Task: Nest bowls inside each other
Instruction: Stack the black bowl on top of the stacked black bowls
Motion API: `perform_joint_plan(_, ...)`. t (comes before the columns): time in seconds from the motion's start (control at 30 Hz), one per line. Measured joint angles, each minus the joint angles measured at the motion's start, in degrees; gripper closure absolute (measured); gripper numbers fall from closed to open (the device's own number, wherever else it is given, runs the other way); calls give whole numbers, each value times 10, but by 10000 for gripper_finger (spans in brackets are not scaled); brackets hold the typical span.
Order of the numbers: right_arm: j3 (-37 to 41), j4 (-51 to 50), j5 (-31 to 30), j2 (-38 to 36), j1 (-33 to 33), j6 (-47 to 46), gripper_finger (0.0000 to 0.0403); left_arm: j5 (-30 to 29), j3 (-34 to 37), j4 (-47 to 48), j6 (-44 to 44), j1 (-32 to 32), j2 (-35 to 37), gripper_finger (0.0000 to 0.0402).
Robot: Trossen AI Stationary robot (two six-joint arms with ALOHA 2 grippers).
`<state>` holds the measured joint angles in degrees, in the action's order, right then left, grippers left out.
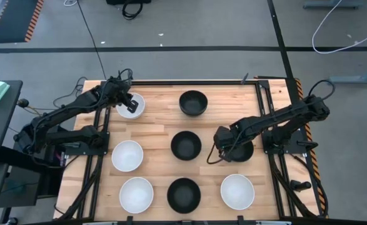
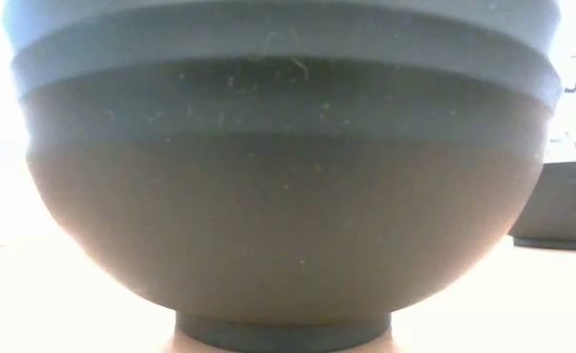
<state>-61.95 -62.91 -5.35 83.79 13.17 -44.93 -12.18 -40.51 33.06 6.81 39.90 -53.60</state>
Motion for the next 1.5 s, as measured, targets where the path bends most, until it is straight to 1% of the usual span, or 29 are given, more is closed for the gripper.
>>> perform_joint_plan(0.17,0,19,31,0,24,-20,284,0,0,1,0,0,0,343)
perform_joint_plan(0.37,0,26,37,0,61,-61,284,0,0,1,0,0,0,351)
perform_joint_plan(0.6,0,45,49,9,89,-92,284,0,0,1,0,0,0,343)
perform_joint_plan(0.7,0,45,68,30,90,-91,284,0,0,2,0,0,0,343)
perform_joint_plan(0.87,0,42,65,62,84,-74,284,0,0,2,0,0,0,350)
perform_joint_plan(1.03,0,39,63,80,69,-48,284,0,0,3,0,0,0,347)
perform_joint_plan(1.2,0,24,59,71,58,-42,284,0,0,3,0,0,0,342)
perform_joint_plan(1.5,0,-22,50,59,57,-60,284,0,0,3,0,0,0,350)
